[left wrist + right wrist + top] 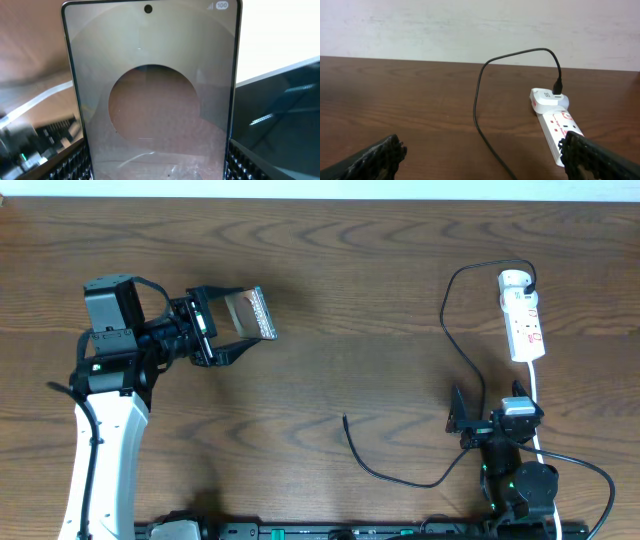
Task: Plug charger to phone and switch on socket
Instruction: 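Lift the phone with the left gripper and tilt it upright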
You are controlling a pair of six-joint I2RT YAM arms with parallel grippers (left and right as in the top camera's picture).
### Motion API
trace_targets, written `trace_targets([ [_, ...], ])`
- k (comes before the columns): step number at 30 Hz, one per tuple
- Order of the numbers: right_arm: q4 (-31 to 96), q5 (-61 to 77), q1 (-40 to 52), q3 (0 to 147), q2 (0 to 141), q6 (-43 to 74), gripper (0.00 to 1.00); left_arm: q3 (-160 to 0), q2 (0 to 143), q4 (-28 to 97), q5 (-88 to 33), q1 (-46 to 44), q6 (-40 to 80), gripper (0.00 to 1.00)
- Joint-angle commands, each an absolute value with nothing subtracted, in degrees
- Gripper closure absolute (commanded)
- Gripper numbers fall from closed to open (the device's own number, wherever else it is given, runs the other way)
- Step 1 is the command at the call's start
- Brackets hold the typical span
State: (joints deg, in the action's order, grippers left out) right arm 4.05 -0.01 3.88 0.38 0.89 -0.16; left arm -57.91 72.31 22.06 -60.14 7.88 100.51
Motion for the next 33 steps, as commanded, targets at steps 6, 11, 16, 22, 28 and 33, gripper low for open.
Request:
trace_targets([
  [6,4.32,-0.49,4.08,0.34,0.64,0.80,0.01,-59.81,72.23,21.67,-48.12,7.94,64.38,0.93],
  [11,4.32,-0.49,4.08,0.34,0.64,0.80,0.01,-59.81,72.23,23.53,-39.64,7.90,48.10,0.93],
  [16,4.32,-0.49,4.08,0.34,0.64,0.80,0.01,-59.81,72.23,30.55,-24.51,7.77,43.05,0.93],
  [22,4.32,-0.49,4.08,0.34,0.64,0.82,0.01,-59.81,72.23,35.51,-12.49,5.98,43.22,0.93],
  [28,4.32,-0.49,4.08,0.34,0.64,0.82,0.01,-59.81,72.23,35.97,-10.85,4.51,44.71,0.93],
  [33,4.32,-0.49,4.08,0.34,0.64,0.80,0.01,-59.81,72.25,36.05,-10.87,4.51,44.84,0.93],
])
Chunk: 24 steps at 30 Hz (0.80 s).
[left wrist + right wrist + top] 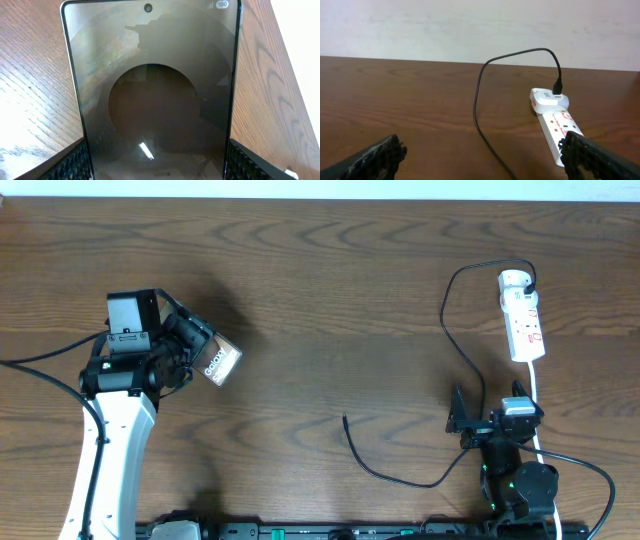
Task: Plug charger to phone and switch on socket
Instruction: 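Lift the phone with the left gripper and tilt it upright, then move the right gripper toward the phone held by the left gripper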
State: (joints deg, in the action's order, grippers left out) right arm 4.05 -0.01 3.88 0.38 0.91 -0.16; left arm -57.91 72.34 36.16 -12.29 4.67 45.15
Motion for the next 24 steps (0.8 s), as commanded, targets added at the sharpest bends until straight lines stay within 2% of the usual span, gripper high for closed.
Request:
trace_targets([
  [1,4.32,-0.49,4.08,0.34,0.64,0.80,0.01,-59.81,72.25,36.14,-10.85,4.51,44.82,0.93],
  [7,3.79,-1.08,4.08,0.34,0.64,0.43,0.01,-59.81,72.25,36.21,-10.90,4.51,44.84,0.93],
  [16,1.30,7.03,4.08,2.13,0.78,0.27,0.01,-59.81,72.25,36.01,-10.87,4.54,44.82,0.93],
  [20,4.43,7.05,4.08,10.15,4.71,-2.90,0.01,-59.81,72.25,35.51,-10.90,4.51,44.84,0.93],
  [24,10.22,9.96,4.05,23.51,16.80,-3.51,0.01,-59.81,72.34,35.38,-10.90,4.51,44.88,0.93],
])
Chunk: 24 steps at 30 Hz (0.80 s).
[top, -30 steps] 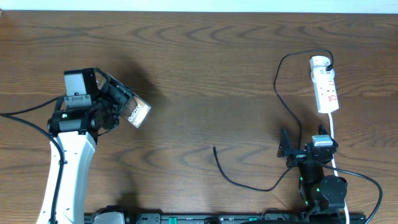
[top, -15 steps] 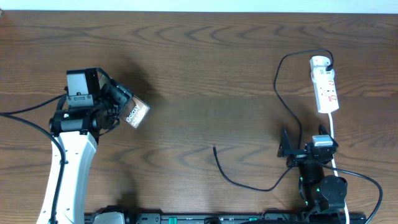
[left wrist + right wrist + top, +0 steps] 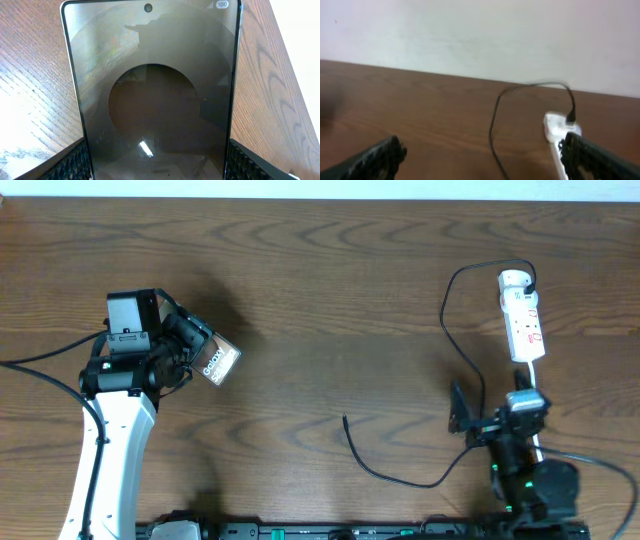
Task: Plug charger to phone and switch on socket
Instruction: 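Move the right gripper toward the phone held by the left gripper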
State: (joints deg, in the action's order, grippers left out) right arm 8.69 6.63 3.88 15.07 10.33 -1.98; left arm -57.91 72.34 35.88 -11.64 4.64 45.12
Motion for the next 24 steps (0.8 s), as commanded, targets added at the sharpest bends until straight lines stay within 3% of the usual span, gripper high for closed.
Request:
trace_targets([
  [1,11.79,12.53,4.08,27.31,21.08,-3.42,0.01,-59.81,72.36,35.40,-10.90,4.51,45.01,0.93],
  [5,18.35,26.85,4.08,43.42,41.36,1.61,0.01,-59.81,72.36,35.53,-10.92,4.51,45.10,0.93],
  [9,22.17,50.33,4.14,58.59,63.29,6.44,0.01,-59.81,72.36,36.03,-11.03,4.51,46.22,0.93],
  [12,18.48,70.41,4.91,66.50,78.28,8.82,0.01,-59.81,72.36,36.03,-11.31,4.51,46.48,0.93],
  [15,7.07,84.51,6.85,71.24,91.11,14.74,0.01,-59.81,72.36,36.47,-11.29,4.51,47.57,0.93],
  [20,-11.38,84.09,11.31,72.86,106.17,38.63,0.01,-59.81,72.42,37.30,-11.27,4.51,52.60,0.93],
  [24,-23.18,83.92,15.29,72.86,114.34,48.62,0.01,-59.81,72.88,38.44,-11.27,4.51,60.55,0.93],
])
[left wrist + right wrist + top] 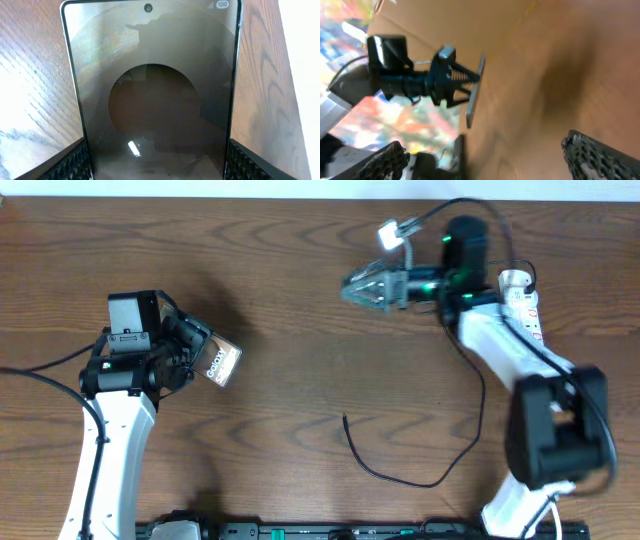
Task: Plug charger to phone and switch on socket
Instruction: 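Move the right gripper toward the phone held by the left gripper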
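Note:
My left gripper (205, 360) is shut on the phone (219, 363) and holds it off the table at the left. In the left wrist view the phone's dark screen (155, 90) fills the frame between both fingers (75, 162). The black charger cable (400, 481) lies on the table; its free plug end (345, 418) points toward the middle. The other end goes into the white adapter (513, 279) on the power strip (527, 330) at the back right. My right gripper (362, 288) hangs open and empty over the back middle, facing left. The blurred right wrist view shows the phone (472, 100) edge-on.
The wooden table (300, 460) reaches the white wall at the back. My right arm (500, 345) stretches from the front right across the cable and beside the power strip. My left arm (110, 450) stands along the left side.
My right arm has gone from low at the front right edge to raised over the back middle, with the open gripper facing left. The left gripper and phone have stayed in place.
At first my left gripper held the phone further right and back. Then it held the phone drawn in at the left, tilted, where it remains. My right gripper sat open at the front right, had tipped upward a moment ago, and now is over the back middle.

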You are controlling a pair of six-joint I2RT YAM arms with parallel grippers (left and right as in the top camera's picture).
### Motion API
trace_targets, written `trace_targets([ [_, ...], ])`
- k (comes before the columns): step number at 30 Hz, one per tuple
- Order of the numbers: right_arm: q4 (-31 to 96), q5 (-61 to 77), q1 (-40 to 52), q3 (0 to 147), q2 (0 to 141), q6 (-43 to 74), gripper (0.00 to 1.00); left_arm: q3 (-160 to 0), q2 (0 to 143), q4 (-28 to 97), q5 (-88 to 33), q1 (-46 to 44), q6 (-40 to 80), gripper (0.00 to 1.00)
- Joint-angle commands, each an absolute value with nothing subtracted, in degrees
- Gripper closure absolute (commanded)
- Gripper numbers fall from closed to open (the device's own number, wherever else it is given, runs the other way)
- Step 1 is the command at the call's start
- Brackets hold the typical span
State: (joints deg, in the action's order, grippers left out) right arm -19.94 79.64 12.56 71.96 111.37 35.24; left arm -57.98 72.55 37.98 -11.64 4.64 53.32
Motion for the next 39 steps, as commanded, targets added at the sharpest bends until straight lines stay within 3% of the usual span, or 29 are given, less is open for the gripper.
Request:
trace_targets([
  [1,-24.88,83.90,16.32,72.86,115.70,49.65,0.01,-59.81,72.99,38.81,-11.29,4.51,63.05,0.93],
  [18,-32.14,75.13,31.33,72.84,118.52,49.30,0.01,-59.81,73.10,43.66,-11.40,4.47,87.96,0.93],
  [39,-32.12,65.58,38.00,72.84,118.52,49.28,0.06,-59.81,73.41,43.46,-8.91,-0.45,94.19,0.93],
])
